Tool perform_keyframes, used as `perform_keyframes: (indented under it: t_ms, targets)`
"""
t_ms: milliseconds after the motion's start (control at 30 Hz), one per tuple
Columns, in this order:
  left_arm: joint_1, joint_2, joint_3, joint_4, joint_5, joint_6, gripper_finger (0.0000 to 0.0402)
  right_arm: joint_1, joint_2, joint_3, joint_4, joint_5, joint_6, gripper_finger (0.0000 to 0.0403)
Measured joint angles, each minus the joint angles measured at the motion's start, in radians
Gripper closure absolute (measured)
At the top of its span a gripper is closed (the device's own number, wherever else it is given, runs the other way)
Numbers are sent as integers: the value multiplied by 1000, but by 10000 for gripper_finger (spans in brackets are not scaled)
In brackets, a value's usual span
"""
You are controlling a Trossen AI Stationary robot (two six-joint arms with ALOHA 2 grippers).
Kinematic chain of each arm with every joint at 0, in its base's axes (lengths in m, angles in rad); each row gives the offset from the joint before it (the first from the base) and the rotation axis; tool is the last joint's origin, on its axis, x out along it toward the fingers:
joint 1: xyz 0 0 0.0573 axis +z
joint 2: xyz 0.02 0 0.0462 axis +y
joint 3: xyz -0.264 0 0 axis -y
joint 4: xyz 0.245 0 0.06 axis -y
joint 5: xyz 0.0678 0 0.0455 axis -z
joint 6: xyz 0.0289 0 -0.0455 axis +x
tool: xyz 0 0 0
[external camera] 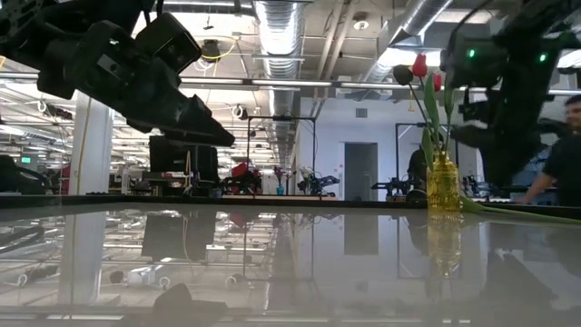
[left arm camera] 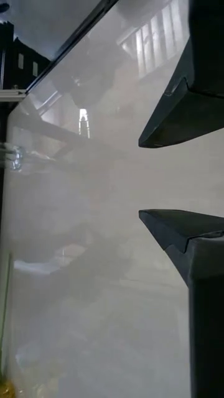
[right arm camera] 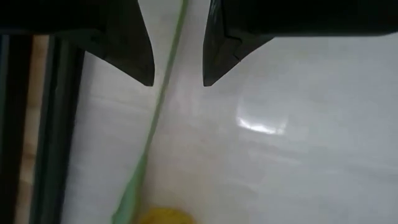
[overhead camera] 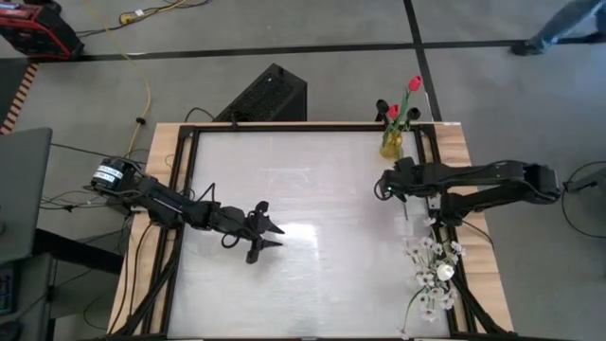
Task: Sort flowers into vase by color
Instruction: Put the white flower into the transparent flower vase
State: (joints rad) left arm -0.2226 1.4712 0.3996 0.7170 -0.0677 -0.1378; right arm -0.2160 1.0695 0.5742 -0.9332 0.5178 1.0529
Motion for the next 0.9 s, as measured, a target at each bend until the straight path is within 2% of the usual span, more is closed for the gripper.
perform_keyframes:
  t_ms: [233, 400, 700, 800, 900]
  targets:
    - [0, 0, 0, 1, 0, -29, 242, -114, 53, -64, 73, 3, -69, 240]
    - [0, 0, 0, 1, -1, -34, 242, -179, 76, -120, 231, -21, -165, 240]
    - [0, 0, 0, -3, -3, -43, 242, -245, 142, -161, 314, -26, -217, 248]
    - [0, 0, 0, -3, -5, -43, 242, -246, 150, -168, 313, -31, -216, 268]
    - [0, 0, 0, -3, -5, -43, 242, -246, 151, -168, 305, -39, -221, 312]
